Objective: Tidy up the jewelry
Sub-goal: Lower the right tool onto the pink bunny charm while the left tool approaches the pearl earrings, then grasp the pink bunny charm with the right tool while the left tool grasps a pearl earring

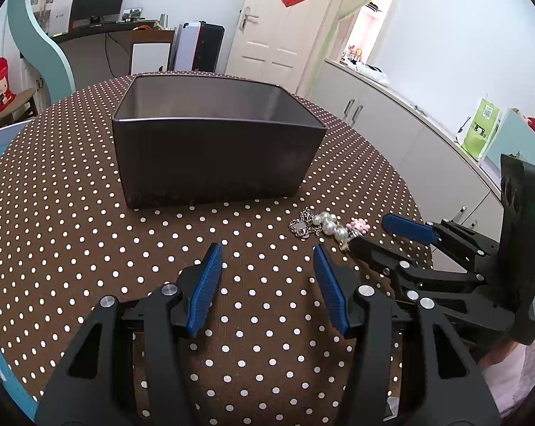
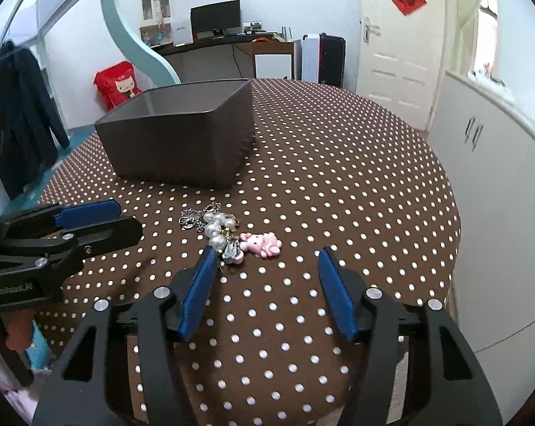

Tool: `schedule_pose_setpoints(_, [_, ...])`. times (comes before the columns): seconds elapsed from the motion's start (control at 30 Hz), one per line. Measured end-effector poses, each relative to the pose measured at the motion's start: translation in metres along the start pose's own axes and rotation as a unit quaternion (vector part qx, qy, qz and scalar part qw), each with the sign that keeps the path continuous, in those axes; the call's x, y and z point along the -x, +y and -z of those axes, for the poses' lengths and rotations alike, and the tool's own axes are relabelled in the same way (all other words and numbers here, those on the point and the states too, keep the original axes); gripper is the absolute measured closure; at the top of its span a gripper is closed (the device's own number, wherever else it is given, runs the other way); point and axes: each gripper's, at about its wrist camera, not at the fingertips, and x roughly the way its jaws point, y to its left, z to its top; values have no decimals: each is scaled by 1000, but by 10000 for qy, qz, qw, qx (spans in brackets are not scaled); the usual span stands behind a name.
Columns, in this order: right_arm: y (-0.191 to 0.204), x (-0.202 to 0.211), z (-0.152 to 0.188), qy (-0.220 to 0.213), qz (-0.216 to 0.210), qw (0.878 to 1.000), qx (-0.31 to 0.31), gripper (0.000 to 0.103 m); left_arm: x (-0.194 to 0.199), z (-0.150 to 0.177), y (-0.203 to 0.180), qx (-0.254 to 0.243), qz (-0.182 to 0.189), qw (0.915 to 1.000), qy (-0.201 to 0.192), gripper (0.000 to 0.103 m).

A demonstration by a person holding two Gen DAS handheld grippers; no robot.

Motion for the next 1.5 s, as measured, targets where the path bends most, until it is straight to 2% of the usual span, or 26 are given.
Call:
schedule_pose_setpoints(0.1, [-4,-4,-5,8,38,10000,-89,58,0,0,0,-11,-4,10000,-3,49])
schedule_pose_setpoints(0.27, [-14,-1,-7,15,226,9996,-149,63,-1,-2,0,4,3,10000,-5,47])
schedule_pose_setpoints(0.43, [-13,7,-7,-81,18,9999,-126,72,-3,-5,-3,-16,-15,10000,3,45])
schedule_pose_setpoints(0.5, [-5,6,-5,-50,-100,9999,43,83,-4,-6,-3,-3,-11,10000,18,45])
schedule_pose_setpoints(0.6, [3,-2,-4,-17,-138,9997,219,90,-6,-9,-6,-56,43,10000,51,45])
schedule_pose_setpoints(0.97, [-4,-9,-3,-32,-99,9998,149,91,-16,-17,-24,-336,159,9992,125,43])
schedule_pose_setpoints(1.1, [-7,-10,-3,-53,-134,9999,78,91,-28,-22,-33,-481,51,9986,235,43])
schedule_pose_setpoints(1.2, [-5,-11,-3,-76,16,9998,209,91,-38,-27,-39,-532,-97,9981,286,43])
schedule_pose_setpoints(1.27, [-5,-10,-2,-96,-24,9998,163,91,-44,-30,-43,-633,-134,9974,303,48])
schedule_pose_setpoints(1.4, [-13,-9,-2,-117,-229,9997,0,91,-52,-30,-51,-1090,-562,9918,356,76])
schedule_pose_setpoints(1.5, [-14,-9,-2,-122,-258,9996,-20,91,-52,-29,-53,-1317,-763,9876,390,89])
